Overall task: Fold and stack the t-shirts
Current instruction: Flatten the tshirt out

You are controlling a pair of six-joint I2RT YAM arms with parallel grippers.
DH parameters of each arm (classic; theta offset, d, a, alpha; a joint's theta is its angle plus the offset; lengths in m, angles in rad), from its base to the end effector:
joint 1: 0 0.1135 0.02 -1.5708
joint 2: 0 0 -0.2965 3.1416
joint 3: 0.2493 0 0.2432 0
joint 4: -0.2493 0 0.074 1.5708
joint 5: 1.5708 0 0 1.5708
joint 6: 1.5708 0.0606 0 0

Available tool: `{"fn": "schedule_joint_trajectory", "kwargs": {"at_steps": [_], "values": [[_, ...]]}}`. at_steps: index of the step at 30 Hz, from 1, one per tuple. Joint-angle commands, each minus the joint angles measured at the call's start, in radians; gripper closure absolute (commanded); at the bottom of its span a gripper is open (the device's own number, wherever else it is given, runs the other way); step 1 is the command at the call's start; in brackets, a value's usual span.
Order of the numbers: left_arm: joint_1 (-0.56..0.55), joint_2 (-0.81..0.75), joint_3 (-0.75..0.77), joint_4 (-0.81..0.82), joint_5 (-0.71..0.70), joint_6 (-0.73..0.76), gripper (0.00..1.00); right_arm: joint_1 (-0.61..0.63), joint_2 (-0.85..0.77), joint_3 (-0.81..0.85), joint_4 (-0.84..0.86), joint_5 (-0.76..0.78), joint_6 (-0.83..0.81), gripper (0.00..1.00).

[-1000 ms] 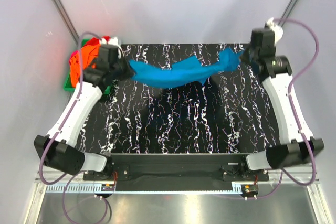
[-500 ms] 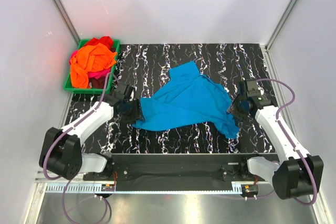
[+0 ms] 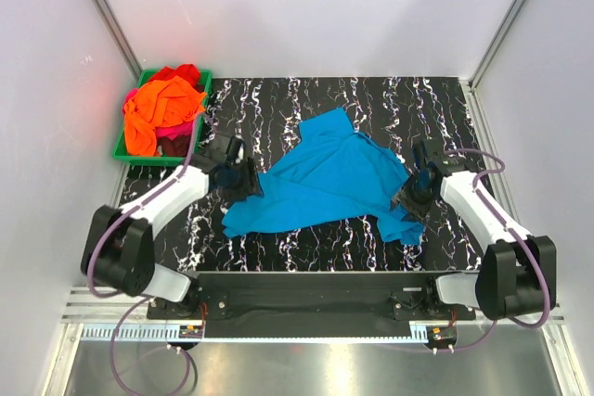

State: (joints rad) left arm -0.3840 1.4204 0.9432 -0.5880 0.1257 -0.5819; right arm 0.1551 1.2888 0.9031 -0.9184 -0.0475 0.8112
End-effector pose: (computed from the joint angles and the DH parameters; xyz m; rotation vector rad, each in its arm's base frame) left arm 0.2544 -0.1110 0.2344 -0.2240 2.7027 -0.4764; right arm 0.2109 0.0359 0.2354 0.9312 2.7649 0.2432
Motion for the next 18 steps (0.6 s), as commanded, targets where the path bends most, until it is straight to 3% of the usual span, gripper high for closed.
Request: {"fn": "schedule_joint_trajectory", "kwargs": {"at_steps": [1,5,9,14,18], "values": [[-0.012,0.052,-0.089,0.079,0.072,-0.047,0.43,0.003,0.033,-0.056,0.074,-0.025,0.006,0.53],[-0.021,0.133,-0.118,0.135,0.043,-0.055,0.44,0.003,0.095,-0.112,0.286,-0.049,0.0,0.53],[-0.026,0.29,-0.017,0.119,-0.004,-0.035,0.45,0.003,0.158,-0.101,0.362,-0.061,-0.001,0.53],[-0.024,0.492,0.23,0.053,-0.116,0.022,0.43,0.001,0.272,-0.003,0.348,0.011,-0.073,0.52],[-0.03,0.564,0.5,-0.175,-0.292,0.025,0.42,0.003,0.363,0.118,0.299,0.041,-0.119,0.56]]}}
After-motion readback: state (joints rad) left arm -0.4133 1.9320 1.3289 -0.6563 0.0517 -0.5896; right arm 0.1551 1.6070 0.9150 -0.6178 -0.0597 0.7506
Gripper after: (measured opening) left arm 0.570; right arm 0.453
